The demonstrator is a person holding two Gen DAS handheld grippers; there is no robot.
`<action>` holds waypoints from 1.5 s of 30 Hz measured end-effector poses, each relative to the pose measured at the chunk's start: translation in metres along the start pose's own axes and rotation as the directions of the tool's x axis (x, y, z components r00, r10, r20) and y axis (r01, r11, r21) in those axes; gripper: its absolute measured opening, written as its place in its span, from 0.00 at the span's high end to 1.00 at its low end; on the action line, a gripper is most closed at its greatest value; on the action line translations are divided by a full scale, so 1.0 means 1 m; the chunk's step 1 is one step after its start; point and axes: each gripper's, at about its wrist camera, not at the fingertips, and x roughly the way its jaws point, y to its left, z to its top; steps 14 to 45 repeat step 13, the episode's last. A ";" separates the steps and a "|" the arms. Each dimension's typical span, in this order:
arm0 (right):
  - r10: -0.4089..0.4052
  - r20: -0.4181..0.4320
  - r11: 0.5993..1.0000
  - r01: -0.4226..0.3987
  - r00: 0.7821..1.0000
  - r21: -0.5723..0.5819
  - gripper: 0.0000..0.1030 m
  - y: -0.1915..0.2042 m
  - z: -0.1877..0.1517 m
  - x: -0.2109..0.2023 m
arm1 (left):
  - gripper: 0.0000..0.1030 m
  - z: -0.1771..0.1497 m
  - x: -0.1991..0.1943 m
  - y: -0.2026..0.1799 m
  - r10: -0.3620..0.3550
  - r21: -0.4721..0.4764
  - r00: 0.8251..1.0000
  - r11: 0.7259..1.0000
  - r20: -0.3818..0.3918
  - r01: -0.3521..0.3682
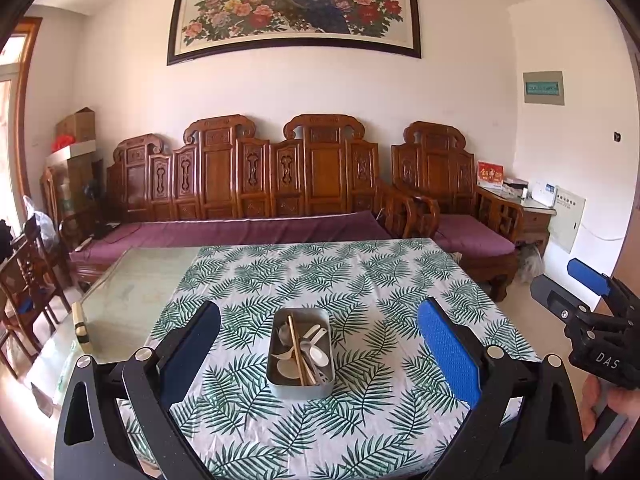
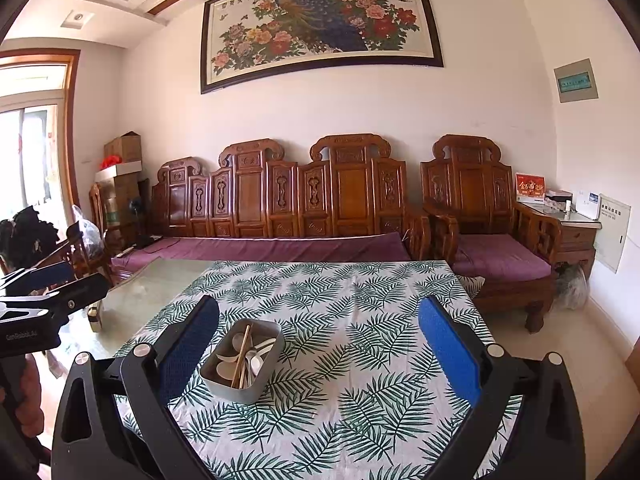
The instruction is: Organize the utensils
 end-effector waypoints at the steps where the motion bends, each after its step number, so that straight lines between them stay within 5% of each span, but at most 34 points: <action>1: 0.001 0.000 1.000 -0.001 1.000 0.000 0.02 0.000 0.000 0.000 | 0.07 0.000 0.000 0.000 0.000 -0.001 1.000 1.000 0.000 0.000; 45: 0.003 0.000 1.000 -0.003 1.000 0.001 0.02 0.001 0.001 0.000 | 0.07 -0.001 0.000 -0.001 0.003 0.005 1.000 1.000 0.000 -0.003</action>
